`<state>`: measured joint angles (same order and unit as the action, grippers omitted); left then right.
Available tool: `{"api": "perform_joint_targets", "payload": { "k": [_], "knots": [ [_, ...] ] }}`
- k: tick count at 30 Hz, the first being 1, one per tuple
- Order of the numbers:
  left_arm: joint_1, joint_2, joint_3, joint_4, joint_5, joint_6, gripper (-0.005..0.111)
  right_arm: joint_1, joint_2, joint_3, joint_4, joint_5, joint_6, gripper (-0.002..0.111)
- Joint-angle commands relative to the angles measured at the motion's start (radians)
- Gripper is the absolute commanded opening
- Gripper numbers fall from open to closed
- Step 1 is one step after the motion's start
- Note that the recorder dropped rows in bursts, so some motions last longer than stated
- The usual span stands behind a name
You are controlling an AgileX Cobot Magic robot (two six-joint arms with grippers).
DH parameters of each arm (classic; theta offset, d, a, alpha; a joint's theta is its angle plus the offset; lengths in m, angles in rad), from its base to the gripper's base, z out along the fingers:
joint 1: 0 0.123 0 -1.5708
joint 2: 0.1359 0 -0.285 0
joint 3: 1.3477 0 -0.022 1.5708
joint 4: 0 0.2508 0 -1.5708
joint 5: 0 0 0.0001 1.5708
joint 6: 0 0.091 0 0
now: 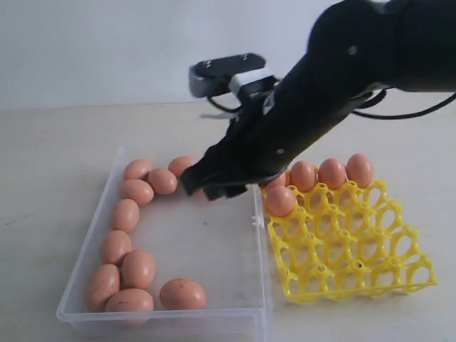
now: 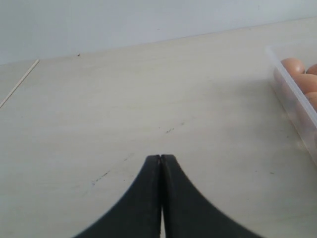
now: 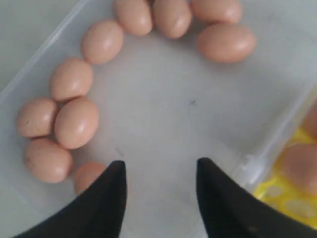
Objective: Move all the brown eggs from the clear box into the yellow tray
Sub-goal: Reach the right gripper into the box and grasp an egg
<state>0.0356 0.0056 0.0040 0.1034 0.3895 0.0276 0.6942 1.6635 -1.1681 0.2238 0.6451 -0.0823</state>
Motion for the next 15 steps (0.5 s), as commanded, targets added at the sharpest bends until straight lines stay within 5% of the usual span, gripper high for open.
{"api": "perform_joint_targets", "payload": {
  "k": [1, 15],
  "knots": [
    [-0.006, -0.006, -0.004, -0.002, -0.009, -0.005, 0.0, 0.054, 0.105, -0.057, 0.102, 0.129, -0.011, 0.061],
    [-0.006, -0.006, -0.004, -0.002, -0.009, -0.005, 0.0, 0.132, 0.358, -0.235, 0.104, 0.274, -0.161, 0.063]
  ]
}}
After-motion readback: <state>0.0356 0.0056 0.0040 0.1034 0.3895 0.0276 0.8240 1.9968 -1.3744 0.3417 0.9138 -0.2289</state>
